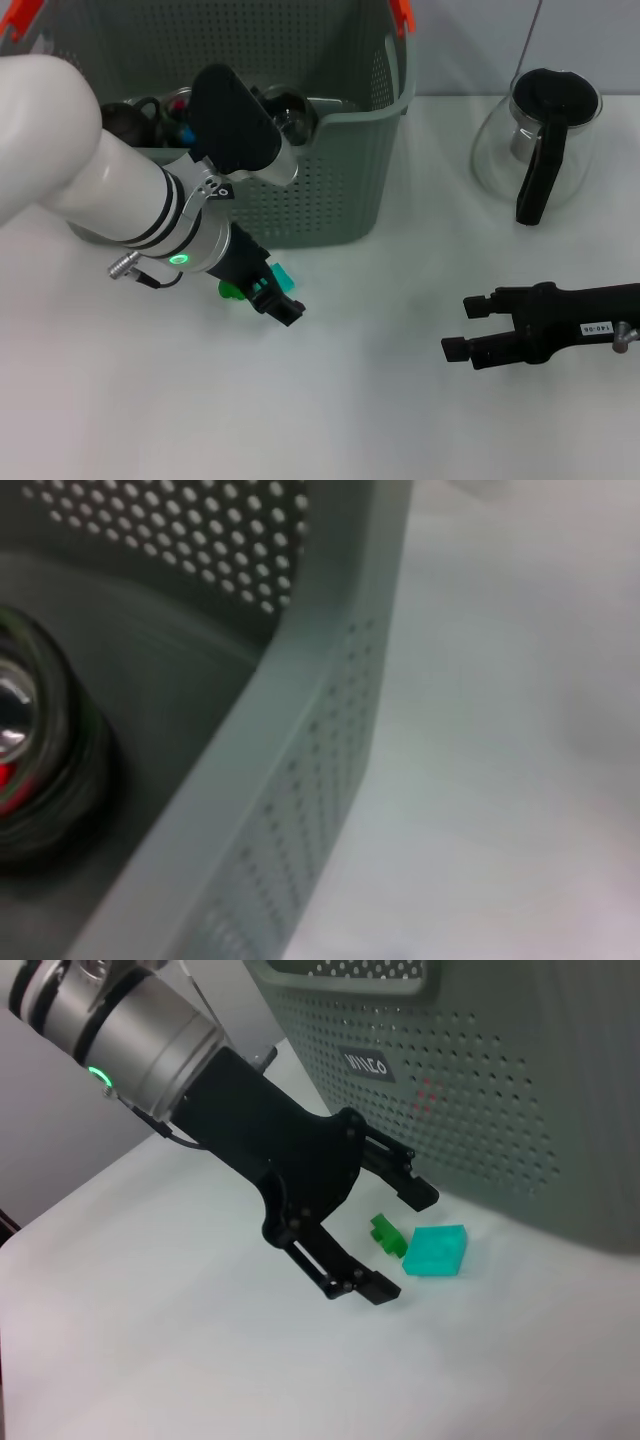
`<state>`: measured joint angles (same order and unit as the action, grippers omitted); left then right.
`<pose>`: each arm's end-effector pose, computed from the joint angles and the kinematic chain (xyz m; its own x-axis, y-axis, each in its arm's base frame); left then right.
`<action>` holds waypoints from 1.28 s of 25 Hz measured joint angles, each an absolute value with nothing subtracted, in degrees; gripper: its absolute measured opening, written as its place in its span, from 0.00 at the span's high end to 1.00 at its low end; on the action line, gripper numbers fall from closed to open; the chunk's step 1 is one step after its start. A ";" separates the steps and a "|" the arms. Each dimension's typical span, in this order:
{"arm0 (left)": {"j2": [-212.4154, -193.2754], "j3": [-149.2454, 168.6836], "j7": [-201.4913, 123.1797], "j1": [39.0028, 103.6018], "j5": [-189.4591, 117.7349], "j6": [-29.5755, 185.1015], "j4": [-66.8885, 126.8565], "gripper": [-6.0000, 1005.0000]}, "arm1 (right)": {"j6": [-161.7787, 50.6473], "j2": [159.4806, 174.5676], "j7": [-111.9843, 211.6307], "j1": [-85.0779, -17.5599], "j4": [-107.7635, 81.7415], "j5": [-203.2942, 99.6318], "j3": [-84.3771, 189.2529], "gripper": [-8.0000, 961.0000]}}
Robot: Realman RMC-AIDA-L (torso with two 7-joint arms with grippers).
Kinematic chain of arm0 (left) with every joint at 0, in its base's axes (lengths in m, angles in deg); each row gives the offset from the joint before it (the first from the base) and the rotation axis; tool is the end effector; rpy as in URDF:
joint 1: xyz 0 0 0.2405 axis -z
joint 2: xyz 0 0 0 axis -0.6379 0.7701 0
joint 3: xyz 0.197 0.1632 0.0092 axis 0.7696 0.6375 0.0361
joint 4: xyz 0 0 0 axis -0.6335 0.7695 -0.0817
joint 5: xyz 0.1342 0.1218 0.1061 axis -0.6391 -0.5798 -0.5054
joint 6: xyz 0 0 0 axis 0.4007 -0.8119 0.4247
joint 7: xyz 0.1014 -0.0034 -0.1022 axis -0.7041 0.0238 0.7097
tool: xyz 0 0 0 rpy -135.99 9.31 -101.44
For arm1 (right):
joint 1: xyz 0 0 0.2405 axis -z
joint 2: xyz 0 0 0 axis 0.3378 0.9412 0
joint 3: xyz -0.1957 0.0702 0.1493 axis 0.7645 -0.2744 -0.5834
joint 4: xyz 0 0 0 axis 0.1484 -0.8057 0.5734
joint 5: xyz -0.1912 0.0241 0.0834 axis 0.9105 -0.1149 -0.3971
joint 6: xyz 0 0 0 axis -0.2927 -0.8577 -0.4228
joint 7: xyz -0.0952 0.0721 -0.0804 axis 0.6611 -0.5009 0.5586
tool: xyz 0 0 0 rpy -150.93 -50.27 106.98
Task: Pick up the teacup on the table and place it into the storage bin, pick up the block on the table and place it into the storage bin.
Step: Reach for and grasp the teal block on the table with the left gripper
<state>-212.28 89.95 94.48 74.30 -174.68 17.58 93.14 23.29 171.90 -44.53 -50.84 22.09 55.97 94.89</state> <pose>-0.1884 0.3661 -0.0678 0.8616 0.4611 -0.2122 0.3410 -0.8354 -0.4311 0.2710 0.3222 -0.0184 0.7601 -0.5935 -0.2646 -0.6163 -0.7875 -0.0041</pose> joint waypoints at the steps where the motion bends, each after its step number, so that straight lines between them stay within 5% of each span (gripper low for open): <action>1: -212.28 89.95 94.48 74.32 -175.06 18.03 92.86 0.11 | 23.25 171.91 -44.51 -50.87 22.09 55.97 94.87 0.02; 32: -212.47 92.14 95.23 74.98 -177.07 22.45 88.58 0.14 | 22.77 172.09 -44.44 -51.12 22.11 55.97 94.66 0.02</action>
<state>-212.47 92.14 95.23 74.98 -177.07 22.45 88.58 22.77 172.09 -44.44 -51.12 22.11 55.97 94.66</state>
